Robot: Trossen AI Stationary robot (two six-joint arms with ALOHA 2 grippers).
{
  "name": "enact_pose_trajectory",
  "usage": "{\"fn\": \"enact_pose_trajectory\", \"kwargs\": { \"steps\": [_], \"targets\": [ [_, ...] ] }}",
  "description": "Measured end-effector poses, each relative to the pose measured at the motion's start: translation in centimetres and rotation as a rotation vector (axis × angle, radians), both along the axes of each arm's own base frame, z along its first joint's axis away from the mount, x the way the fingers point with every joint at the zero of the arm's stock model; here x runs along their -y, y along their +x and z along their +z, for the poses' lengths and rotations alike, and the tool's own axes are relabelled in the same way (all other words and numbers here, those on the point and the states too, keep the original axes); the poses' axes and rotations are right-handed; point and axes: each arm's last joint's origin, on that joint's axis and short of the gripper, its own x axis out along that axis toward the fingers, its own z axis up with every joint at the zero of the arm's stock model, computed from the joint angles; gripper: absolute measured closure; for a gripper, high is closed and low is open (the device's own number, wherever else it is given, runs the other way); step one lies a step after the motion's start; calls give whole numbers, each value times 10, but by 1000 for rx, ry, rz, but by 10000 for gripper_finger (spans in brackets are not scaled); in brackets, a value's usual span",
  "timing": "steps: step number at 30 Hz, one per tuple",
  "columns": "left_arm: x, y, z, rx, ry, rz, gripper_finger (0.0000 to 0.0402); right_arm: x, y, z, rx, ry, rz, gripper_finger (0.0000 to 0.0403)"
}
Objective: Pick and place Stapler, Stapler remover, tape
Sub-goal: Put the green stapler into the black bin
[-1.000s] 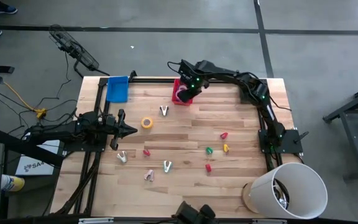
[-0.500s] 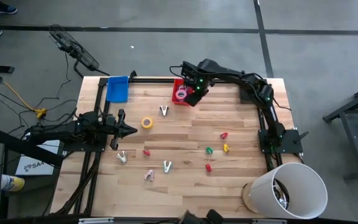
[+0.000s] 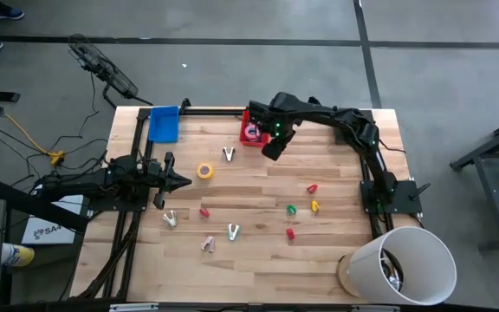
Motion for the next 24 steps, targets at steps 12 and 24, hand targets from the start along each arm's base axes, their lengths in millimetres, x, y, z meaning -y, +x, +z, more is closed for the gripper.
{"fn": "enact_pose_trajectory", "kwargs": {
  "steps": [12, 24],
  "targets": [
    [0, 0, 0, 0, 0, 0, 401, -69, 25, 0, 0, -48, 167, 293],
    [0, 0, 0, 0, 0, 0, 401, -140, 41, -1, 60, -60, 199, 293]
  ]
}}
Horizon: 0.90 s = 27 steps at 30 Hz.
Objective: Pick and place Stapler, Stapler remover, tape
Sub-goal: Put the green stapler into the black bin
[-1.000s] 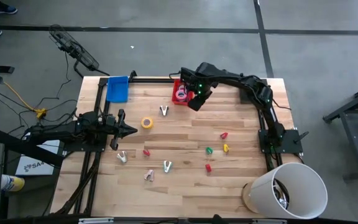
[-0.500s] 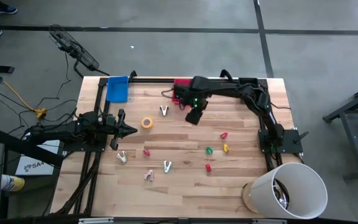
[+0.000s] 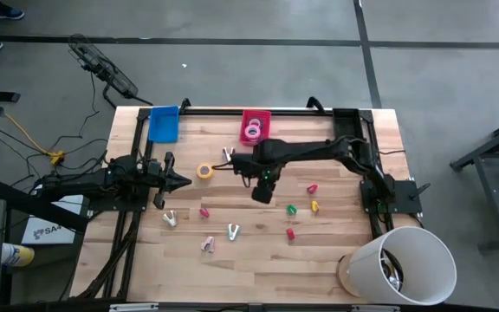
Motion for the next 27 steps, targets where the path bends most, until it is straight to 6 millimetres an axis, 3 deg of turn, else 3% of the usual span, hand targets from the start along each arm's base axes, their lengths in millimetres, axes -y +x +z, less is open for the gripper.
{"fn": "enact_pose_trajectory", "kwargs": {
  "steps": [18, 27],
  "targets": [
    [0, 0, 0, 0, 0, 0, 401, -47, 4, 0, 54, -25, -186, 293],
    [0, 0, 0, 0, 0, 0, 401, -51, 4, 0, 60, -5, -314, 293]
  ]
}}
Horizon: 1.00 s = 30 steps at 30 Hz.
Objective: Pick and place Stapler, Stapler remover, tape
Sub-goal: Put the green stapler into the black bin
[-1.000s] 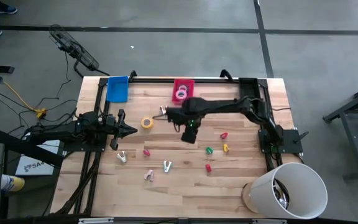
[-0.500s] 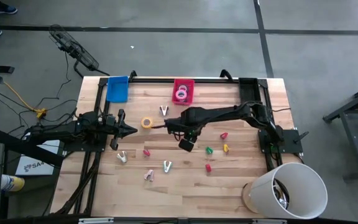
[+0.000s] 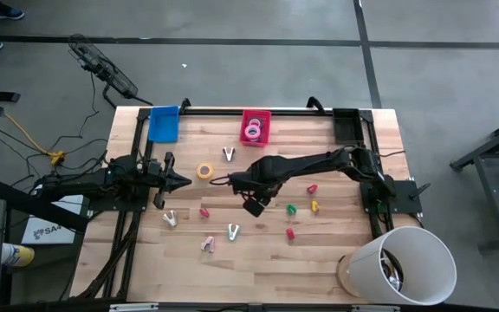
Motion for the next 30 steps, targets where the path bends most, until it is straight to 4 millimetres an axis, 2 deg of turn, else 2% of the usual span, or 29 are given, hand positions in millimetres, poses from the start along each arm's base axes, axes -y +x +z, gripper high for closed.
{"fn": "enact_pose_trajectory", "kwargs": {
  "steps": [9, 18, 22, 30],
  "targets": [
    [0, 0, 0, 0, 0, 0, 401, -1, -1, 0, -6, -54, -26, 276],
    [0, 0, 0, 0, 0, 0, 401, 2, 5, 0, 57, -54, -57, 186],
    [0, 0, 0, 0, 0, 0, 401, 10, 2, 1, 26, -42, -92, 166],
    [0, 0, 0, 0, 0, 0, 401, 14, -15, 28, 29, -71, -82, 164]
  ]
}}
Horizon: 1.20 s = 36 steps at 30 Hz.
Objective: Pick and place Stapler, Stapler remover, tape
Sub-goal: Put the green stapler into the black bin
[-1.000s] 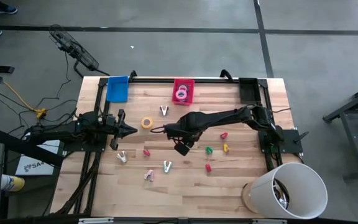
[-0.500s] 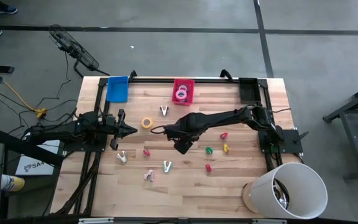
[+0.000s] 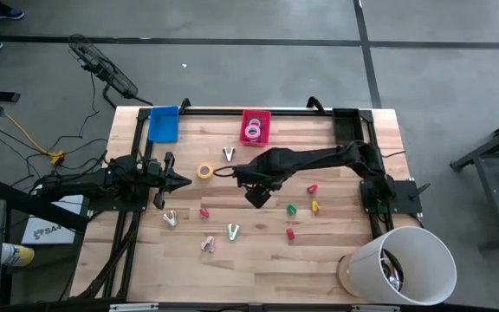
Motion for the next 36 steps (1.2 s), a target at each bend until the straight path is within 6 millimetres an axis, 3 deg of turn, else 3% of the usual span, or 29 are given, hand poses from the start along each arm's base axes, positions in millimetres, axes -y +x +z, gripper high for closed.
{"fn": "enact_pose_trajectory", "kwargs": {
  "steps": [15, 21, 32, 36],
  "targets": [
    [0, 0, 0, 0, 0, 0, 401, -5, 13, 4, 148, -8, 59, 164],
    [0, 0, 0, 0, 0, 0, 401, -13, 14, -20, 259, 83, 62, 165],
    [0, 0, 0, 0, 0, 0, 401, -10, -36, -32, 250, 131, -107, 165],
    [0, 0, 0, 0, 0, 0, 401, -9, -54, -47, 188, 150, -158, 165]
  ]
}}
